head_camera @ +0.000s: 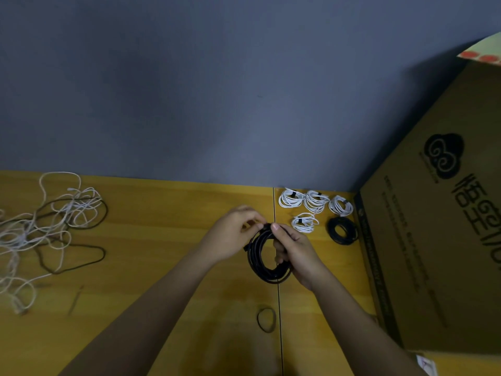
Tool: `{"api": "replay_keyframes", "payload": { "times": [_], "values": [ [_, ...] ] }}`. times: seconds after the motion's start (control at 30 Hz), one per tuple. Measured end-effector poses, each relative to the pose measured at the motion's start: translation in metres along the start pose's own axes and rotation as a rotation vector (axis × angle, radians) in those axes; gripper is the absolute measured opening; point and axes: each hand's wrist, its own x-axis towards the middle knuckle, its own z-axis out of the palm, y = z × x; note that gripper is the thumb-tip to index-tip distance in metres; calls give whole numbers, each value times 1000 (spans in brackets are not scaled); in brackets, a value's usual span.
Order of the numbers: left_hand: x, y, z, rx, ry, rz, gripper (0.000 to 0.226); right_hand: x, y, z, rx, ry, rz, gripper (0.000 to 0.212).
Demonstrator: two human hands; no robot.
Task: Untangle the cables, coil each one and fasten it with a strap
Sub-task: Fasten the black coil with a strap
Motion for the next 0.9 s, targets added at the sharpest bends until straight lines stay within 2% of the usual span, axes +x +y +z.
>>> {"api": "replay_keyframes", "payload": {
  "times": [0.07,0.13,0.23,0.4,0.5,0.6,0.67,0.77,0.9],
  "values": [
    [-2,6,2,-8,-23,-29,21,0,-1,0,9,3,0,42],
    [-3,10,3,-113,-77,-86,28,-1,-2,0,8,14,-15,33],
    [-4,14,6,-221,-176,-153,40,-3,-5,0,41,26,-32,34],
    [-1,16,11,-287,-107,-181,23,-3,-9,0,-37,5,-49,25],
    [1,18,9,-390,-105,-200,17,0,-9,-1,-222,36,-171,31],
    [3,22,7,-406,-78,-206,14,1,-7,-6,-401,118,-400,27],
    [5,23,7,-399,-47,-211,13,0,-8,-8,-476,112,-527,28],
    [8,24,8,-420,-25,-229,20,0,-11,-10,-563,93,-590,35],
    [10,27,7,-493,-68,-233,20,-1,-16,-15,-547,126,-628,28]
  ]
}}
